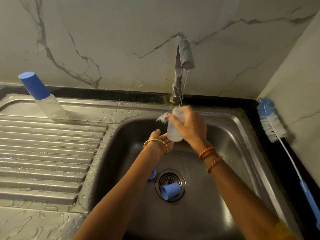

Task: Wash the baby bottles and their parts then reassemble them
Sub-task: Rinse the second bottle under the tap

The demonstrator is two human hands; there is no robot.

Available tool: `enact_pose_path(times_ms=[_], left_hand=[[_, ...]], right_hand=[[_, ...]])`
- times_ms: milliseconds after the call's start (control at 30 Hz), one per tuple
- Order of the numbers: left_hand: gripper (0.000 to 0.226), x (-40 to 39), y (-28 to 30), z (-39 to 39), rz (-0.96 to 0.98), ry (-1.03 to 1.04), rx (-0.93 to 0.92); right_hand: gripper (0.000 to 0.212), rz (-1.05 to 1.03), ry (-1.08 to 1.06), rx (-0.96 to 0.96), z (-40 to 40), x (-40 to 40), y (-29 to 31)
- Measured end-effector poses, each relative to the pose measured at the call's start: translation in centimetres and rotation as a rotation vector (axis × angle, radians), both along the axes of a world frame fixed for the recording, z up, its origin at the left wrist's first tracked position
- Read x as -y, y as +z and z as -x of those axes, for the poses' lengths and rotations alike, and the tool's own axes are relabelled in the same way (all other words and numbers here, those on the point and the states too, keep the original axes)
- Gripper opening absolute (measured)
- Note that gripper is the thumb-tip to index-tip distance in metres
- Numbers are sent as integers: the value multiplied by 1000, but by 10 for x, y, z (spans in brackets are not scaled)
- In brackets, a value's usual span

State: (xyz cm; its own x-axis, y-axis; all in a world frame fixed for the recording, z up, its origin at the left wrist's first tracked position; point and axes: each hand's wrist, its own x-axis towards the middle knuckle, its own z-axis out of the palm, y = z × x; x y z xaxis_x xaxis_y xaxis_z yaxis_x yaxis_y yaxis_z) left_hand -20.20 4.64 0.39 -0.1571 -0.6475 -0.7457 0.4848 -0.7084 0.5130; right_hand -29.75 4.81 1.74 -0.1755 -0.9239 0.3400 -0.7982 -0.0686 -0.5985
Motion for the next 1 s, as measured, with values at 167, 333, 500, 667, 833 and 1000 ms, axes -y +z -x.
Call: enact_pose_path(times_ms=[167, 333, 500, 667, 833, 1000], left_hand=[[54, 1, -1, 1, -71, 47, -93], [56, 3, -14, 3, 0, 32, -67], [38, 9, -16, 11, 275, 114, -201], [45, 16, 3, 20, 1141, -202, 634], [46, 34, 22, 24, 1435, -590, 1416], [40, 40, 23, 26, 1076, -236, 1066]], right_hand=[[48, -4, -10, -23, -2, 0, -3], [46, 178, -48, 30, -3, 0, -2], [38, 59, -139, 332, 1, 4, -7], [38, -407, -134, 1591, 13, 14, -12], [28, -497, -198, 1725, 18, 18, -10], [33, -302, -264, 1806, 13, 25, -2]])
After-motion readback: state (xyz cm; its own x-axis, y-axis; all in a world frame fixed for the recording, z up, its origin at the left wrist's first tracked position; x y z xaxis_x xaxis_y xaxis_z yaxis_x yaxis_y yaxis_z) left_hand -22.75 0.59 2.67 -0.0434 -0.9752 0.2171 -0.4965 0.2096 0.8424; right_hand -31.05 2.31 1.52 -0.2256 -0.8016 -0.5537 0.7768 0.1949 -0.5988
